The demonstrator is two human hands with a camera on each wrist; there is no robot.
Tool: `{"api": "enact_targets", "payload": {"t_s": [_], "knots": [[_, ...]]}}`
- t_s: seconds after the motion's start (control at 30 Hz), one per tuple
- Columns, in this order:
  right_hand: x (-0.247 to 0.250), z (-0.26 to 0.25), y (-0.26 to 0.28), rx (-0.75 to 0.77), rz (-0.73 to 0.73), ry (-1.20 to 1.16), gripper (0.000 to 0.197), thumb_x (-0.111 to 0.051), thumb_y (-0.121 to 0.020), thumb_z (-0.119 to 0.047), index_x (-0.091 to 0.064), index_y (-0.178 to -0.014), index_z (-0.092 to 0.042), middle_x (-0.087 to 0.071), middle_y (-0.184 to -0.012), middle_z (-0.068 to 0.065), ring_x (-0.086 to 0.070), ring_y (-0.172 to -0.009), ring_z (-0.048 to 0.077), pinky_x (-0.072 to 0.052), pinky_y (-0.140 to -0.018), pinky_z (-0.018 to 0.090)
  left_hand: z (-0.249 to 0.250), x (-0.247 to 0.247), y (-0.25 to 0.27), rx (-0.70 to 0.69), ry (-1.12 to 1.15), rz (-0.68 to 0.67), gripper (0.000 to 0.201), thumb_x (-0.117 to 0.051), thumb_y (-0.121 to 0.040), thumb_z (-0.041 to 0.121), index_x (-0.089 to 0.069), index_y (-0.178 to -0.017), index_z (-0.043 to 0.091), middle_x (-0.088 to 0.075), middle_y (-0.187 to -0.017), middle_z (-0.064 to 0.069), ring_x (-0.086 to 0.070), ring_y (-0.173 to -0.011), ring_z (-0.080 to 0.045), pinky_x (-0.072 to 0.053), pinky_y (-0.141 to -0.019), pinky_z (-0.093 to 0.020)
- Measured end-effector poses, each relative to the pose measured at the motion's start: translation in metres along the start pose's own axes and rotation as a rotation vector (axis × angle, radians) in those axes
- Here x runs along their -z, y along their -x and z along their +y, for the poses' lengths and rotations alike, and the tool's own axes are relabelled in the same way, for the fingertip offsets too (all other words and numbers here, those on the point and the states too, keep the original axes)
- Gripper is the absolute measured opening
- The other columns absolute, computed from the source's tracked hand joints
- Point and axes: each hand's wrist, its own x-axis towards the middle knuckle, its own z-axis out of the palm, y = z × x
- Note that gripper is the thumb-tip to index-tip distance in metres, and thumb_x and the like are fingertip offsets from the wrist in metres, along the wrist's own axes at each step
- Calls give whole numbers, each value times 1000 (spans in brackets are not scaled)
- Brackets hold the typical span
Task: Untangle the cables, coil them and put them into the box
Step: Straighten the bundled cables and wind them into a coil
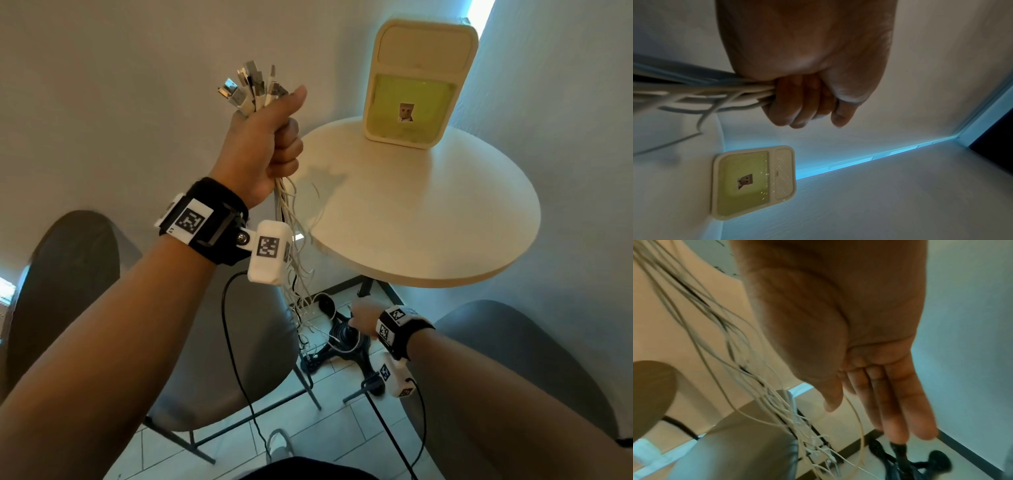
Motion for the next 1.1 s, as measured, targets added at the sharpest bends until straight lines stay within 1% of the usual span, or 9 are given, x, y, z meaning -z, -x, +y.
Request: {"api": "enact_targets", "payload": {"t_s": [0.13,0.23,0.37,0.43,0.53,0.6,0.8,0.87,1.1], "knots": [[26,-31,36,252,-23,-23,32,-46,-112,-23,-66,-112,2,-54,-79,3,-69,-84,27,-42,-53,18,-14,-5,2,30,-17,-6,53,-64,-106,28,-28,-66,28,-20,-55,5,-14,-45,-13,-16,-41,-23],[61,-50,91,430,46,-204,33,-47,-111,-37,-69,-110,-12,-69,-89,-2,-68,-68,2,-49,-59,14,-20,-8,5,38,-25,-15,53,-63,-106,29,-29,-66,28,-19,-55,4,-14,-45,-13,-16,-41,-23],[110,-64,139,514,759,-488,25,-56,-107,-41,-64,-100,-18,-69,-84,0,-64,-68,13,-53,-62,28,-18,-15,10,38,-14,-37,52,-62,-107,27,-28,-68,26,-18,-55,3,-13,-45,-13,-16,-40,-22],[129,-67,143,555,1055,-705,28,-62,-104,-43,-58,-107,-16,-67,-94,1,-62,-81,13,-51,-69,25,-20,-20,13,32,-56,-45,47,-63,-106,21,-35,-67,24,-24,-55,3,-16,-46,-15,-19,-40,-22],[152,-73,135,617,903,-863,47,-59,-102,-52,-52,-134,-18,-67,-123,-3,-66,-111,7,-56,-94,28,-27,-28,17,44,-132,-59,26,-61,-99,6,-53,-76,15,-39,-66,-4,-29,-54,-17,-21,-44,-23],[162,-75,132,601,739,-884,50,-57,-102,-55,-51,-138,-21,-70,-124,-4,-68,-113,7,-58,-100,37,-31,-31,20,58,-160,-80,27,-55,-99,-1,-53,-76,13,-38,-65,-4,-29,-54,-17,-22,-43,-24],[179,-77,138,609,762,-821,29,-57,-105,-50,-68,-117,-26,-77,-107,-5,-73,-103,12,-57,-99,48,-30,-36,30,123,-232,-213,58,-35,-107,-4,-58,-64,28,-32,-53,5,-25,-43,-6,-16,-43,-22],[182,-78,140,610,773,-821,26,-56,-106,-46,-69,-110,-23,-77,-101,-4,-73,-98,13,-58,-96,49,-29,-41,31,120,-228,-177,47,-35,-108,1,-54,-72,24,-32,-55,4,-24,-45,-8,-15,-46,-24],[190,-73,147,665,881,-732,14,-59,-106,-40,-68,-103,-29,-73,-93,-10,-69,-87,4,-51,-80,26,-21,-53,32,125,-264,-128,40,-36,-110,10,-44,-72,19,-33,-53,5,-24,-44,-9,-20,-42,-20]]}}
